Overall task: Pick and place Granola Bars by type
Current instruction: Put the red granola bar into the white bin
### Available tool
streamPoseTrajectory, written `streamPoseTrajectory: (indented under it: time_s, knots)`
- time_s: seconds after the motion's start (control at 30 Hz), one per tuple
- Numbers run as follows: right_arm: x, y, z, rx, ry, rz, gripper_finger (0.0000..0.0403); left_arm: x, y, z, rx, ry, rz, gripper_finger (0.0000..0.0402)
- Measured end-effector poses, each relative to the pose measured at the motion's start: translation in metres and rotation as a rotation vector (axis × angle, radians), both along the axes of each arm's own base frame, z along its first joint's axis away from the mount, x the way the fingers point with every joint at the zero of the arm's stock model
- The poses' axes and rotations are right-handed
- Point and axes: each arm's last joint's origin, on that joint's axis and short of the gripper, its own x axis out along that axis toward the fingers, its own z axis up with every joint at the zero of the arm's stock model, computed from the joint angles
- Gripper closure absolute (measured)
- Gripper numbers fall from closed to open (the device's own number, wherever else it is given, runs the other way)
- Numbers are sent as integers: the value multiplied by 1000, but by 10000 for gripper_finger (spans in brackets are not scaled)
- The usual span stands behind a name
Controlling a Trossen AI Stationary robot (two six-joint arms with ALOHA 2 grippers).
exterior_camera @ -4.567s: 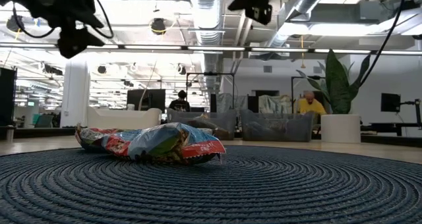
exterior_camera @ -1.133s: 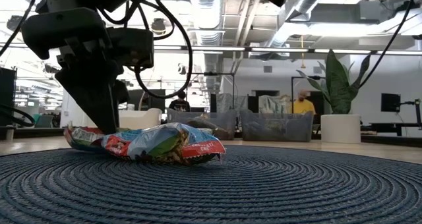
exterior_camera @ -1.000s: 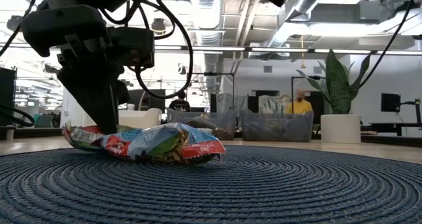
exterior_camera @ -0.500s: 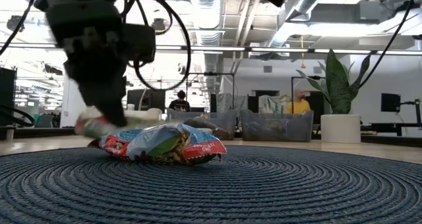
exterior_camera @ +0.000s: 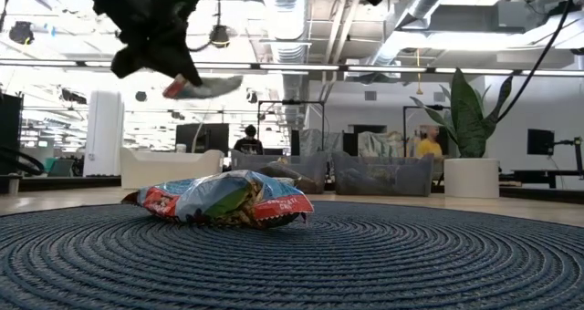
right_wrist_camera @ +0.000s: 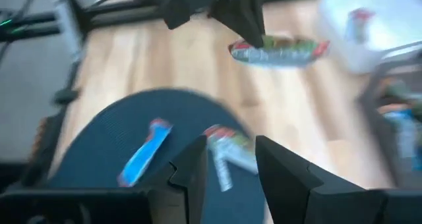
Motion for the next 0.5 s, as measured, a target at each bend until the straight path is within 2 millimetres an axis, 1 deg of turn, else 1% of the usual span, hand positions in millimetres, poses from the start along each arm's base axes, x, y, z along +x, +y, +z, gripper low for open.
streamPoseTrajectory:
  time_s: [0.1, 0.2, 0.33, 0.5]
  knots:
    - [3, -7, 4, -43, -51, -75, 282, -17, 26, 16, 48, -41, 139, 401]
    - [6, -15, 7, -57, -93, -123, 282, -33, 52, 23, 81, -17, 253, 401]
    - [10, -26, 11, -52, -146, -157, 282, -48, 82, 22, 79, 80, 328, 401]
    - [13, -35, 16, -47, -203, -188, 282, -55, 119, 19, 110, 143, 415, 401]
